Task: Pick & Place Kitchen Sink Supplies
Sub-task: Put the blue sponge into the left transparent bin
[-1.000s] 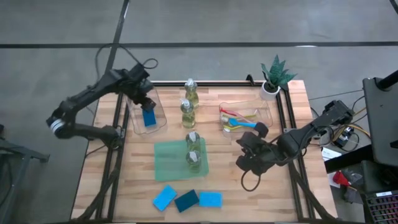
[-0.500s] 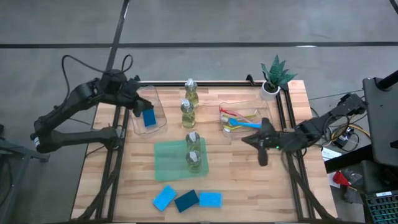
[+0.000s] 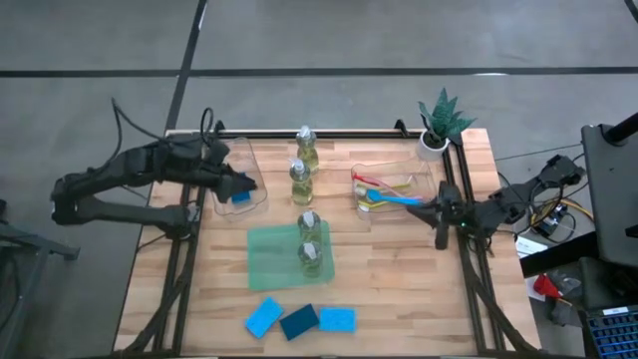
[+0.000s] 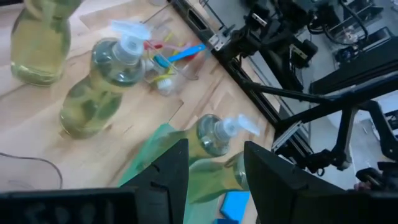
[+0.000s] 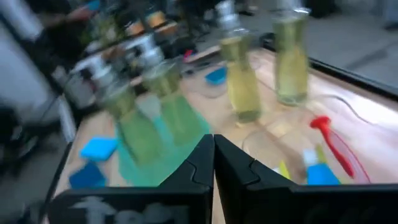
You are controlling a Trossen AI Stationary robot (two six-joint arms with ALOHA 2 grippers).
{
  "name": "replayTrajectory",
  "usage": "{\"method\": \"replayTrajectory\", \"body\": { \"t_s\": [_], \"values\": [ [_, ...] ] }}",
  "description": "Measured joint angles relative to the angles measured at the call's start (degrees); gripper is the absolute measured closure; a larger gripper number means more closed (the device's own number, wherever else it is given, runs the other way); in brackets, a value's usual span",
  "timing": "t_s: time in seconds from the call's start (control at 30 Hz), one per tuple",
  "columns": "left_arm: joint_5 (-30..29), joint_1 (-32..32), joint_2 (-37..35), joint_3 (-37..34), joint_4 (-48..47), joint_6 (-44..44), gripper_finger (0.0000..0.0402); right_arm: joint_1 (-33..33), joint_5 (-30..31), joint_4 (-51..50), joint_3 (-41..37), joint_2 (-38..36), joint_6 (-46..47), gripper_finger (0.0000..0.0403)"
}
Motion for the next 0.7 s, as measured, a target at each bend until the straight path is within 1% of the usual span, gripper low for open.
{"method": "replayTrajectory", "body": {
  "t_s": [0.07, 0.13, 0.17, 0.3, 0.43, 0.7],
  "values": [
    [-2.6, -2.94, 0.36, 0.0, 0.2, -1.11, 0.0257, -0.37, -2.08, 0.18, -1.01, -1.26, -5.38, 0.0394],
    [-4.21, -5.86, 0.95, -0.24, 0.12, -2.48, 0.0257, -1.01, -2.74, 0.11, -2.22, -2.58, -7.47, 0.0394],
    [-5.03, -7.25, 1.24, -0.4, 0.05, -3.25, 0.0257, -1.21, -4.1, 0.07, -2.94, -3.49, -8.09, 0.0394],
    [-8.16, -12.9, 2.61, -0.98, 0.41, -6.22, 0.0257, -1.44, -12.47, 1.34, -6.64, -7.77, -12.93, 0.0394],
    [-9.39, -17.16, 4.22, -1.58, 0.49, -9.45, 0.0257, -1.53, -12.37, 2.66, -10.93, -13.51, -11.8, 0.0394],
    [-12.02, -26.1, 6.5, -3.85, 1.23, -16.31, 0.0257, -1.53, -11.17, 2.83, -17.58, -25.19, -14.64, 0.0394]
  ]
}}
